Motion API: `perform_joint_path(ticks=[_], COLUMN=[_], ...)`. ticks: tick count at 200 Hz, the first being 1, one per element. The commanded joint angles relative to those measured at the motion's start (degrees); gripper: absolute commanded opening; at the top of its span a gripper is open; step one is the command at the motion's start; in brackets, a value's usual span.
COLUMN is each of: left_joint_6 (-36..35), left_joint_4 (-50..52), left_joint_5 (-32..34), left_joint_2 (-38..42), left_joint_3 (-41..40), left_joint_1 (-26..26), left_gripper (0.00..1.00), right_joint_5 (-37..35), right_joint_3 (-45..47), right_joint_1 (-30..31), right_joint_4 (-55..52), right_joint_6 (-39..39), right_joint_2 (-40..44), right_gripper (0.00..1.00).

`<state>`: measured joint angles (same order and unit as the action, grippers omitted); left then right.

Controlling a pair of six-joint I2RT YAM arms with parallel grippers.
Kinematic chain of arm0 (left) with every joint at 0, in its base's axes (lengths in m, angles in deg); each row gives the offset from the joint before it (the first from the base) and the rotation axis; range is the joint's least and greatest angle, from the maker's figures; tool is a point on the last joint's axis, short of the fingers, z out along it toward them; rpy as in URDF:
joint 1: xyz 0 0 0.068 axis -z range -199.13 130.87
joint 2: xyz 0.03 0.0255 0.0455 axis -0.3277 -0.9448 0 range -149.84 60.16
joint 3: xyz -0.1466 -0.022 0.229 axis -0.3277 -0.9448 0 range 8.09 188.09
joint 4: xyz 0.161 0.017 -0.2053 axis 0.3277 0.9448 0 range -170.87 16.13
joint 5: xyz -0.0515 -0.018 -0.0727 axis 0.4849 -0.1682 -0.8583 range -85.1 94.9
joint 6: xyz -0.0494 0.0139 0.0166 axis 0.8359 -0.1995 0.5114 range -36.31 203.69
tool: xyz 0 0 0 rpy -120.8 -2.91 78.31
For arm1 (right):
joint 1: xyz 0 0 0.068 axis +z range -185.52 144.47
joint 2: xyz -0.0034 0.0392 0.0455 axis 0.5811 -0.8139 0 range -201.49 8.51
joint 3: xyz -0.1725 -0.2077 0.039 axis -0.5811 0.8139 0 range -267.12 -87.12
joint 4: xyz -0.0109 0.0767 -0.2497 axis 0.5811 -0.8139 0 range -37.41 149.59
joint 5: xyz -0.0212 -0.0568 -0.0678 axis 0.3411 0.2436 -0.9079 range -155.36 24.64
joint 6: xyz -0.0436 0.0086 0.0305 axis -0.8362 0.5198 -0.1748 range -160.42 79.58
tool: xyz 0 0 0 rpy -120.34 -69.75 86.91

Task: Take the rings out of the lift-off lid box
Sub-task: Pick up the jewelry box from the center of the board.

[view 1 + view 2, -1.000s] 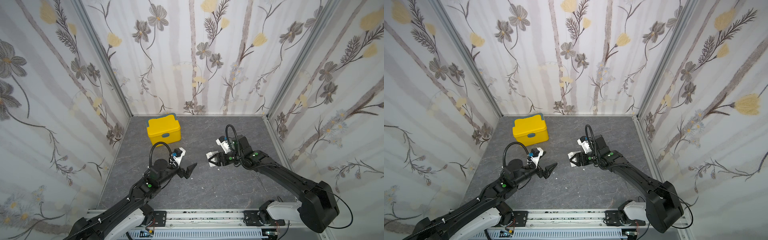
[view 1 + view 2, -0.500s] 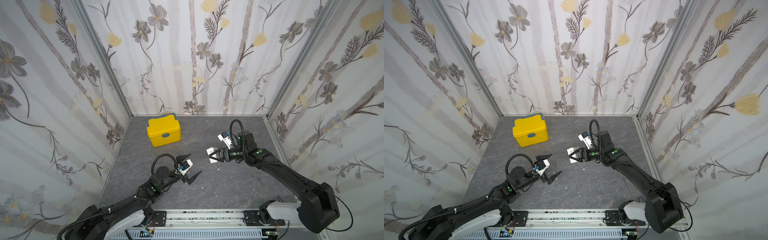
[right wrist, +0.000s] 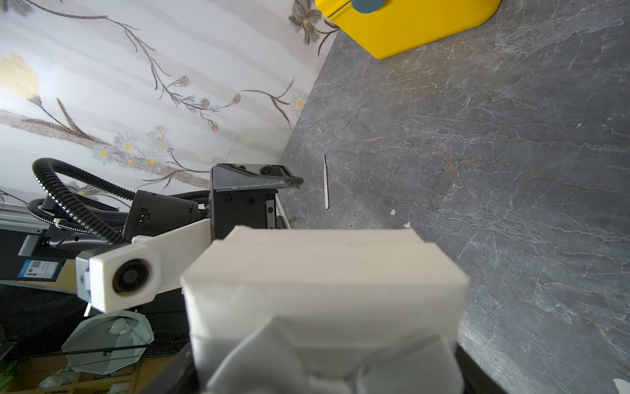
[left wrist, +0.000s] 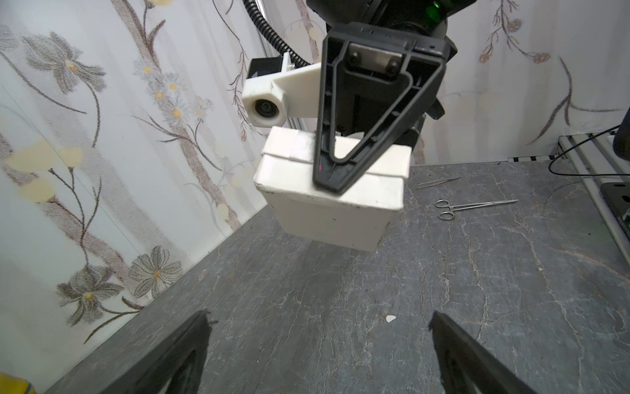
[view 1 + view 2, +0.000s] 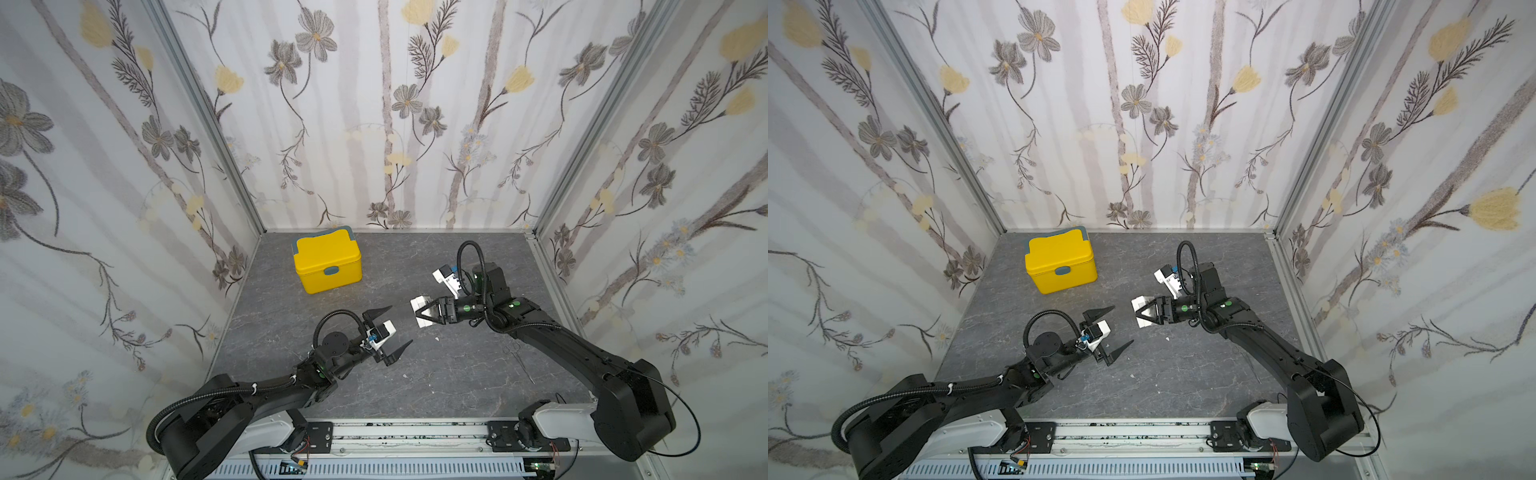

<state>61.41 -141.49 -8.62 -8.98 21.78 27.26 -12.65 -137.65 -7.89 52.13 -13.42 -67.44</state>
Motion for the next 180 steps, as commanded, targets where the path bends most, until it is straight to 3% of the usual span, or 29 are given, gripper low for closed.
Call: perform_joint_path(ticks=[1,105,180], left_joint_6=[-0.04,-0.92,-0.74], left_joint_4=[-6.05,-8.51,-8.91], left_joint_5=[-3.26,-3.91,-3.44], left_joint_2=[-2.54,-9.45,-11.56], left_joint_3=[1.16,3.62,5.05], left_joint_1=[0.18,0.19,0.17], left_gripper=[1.0,1.0,0.91], right_joint_5=[1.3,-1.31,-2.56], right_joint_3=[0.25,-0.62,-0.63], right_joint_1=[0.42,2.34,3.15], right_joint_4=[2.5,-1.38,-2.07], right_joint_6=[0.5,-2.49,-3.18], right_joint_2=[-0.58,-3.06,-4.21], right_gripper=[0.75,0.75,0.74])
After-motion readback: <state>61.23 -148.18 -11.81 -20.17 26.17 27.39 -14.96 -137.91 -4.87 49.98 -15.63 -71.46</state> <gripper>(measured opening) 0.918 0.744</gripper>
